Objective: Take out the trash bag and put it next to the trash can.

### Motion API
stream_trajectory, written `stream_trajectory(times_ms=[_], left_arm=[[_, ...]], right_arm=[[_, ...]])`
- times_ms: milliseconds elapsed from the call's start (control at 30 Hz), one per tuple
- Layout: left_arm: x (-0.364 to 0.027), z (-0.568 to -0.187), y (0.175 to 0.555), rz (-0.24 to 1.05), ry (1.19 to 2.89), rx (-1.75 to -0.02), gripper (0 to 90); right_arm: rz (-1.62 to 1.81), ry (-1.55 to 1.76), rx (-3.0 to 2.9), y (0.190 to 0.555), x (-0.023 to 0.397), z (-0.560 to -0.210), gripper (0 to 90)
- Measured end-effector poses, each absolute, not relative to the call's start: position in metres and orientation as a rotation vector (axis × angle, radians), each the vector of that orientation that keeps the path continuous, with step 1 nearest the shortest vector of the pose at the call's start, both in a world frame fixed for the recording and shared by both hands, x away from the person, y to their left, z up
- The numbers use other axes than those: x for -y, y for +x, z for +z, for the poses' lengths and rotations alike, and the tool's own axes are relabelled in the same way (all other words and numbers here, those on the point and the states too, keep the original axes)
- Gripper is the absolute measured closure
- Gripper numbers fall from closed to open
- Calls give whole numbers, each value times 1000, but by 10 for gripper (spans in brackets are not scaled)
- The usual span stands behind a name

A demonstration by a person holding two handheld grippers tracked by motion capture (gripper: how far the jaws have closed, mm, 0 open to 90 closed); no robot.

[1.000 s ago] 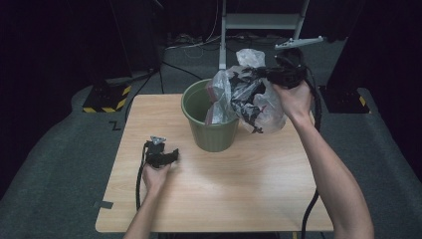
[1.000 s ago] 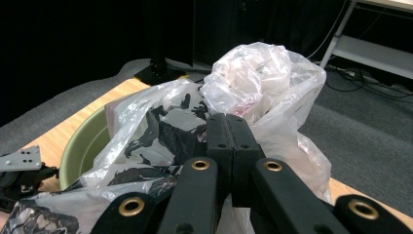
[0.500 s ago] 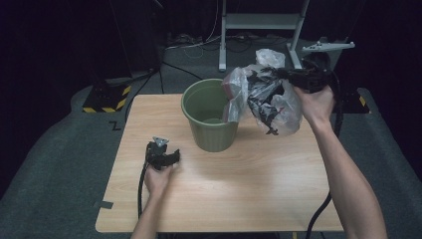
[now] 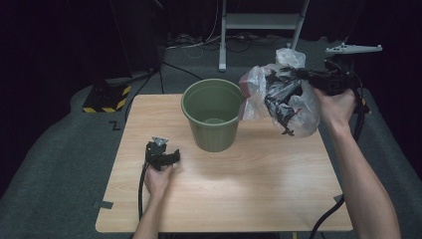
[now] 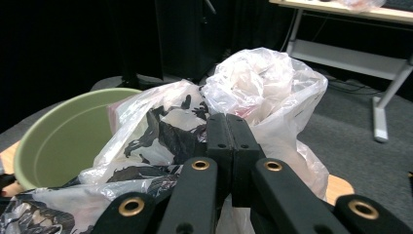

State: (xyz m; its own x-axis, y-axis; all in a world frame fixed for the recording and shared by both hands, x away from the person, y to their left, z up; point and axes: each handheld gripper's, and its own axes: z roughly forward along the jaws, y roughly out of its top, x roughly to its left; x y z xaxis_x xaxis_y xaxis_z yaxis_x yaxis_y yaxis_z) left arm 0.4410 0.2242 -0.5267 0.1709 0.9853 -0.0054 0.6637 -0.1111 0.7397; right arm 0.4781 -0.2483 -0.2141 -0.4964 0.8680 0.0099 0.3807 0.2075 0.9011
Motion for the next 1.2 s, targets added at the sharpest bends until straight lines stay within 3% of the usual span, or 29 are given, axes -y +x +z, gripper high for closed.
stream_trajectory(times_ms=[700, 1200], left_arm=[[-224, -527, 441, 689, 1845, -1556, 238], [-224, -527, 441, 687, 1846, -1550, 245]], right_arm=[[1172, 1158, -1952, 467, 266, -228, 897], [1174, 1196, -2001, 477, 256, -264, 898]])
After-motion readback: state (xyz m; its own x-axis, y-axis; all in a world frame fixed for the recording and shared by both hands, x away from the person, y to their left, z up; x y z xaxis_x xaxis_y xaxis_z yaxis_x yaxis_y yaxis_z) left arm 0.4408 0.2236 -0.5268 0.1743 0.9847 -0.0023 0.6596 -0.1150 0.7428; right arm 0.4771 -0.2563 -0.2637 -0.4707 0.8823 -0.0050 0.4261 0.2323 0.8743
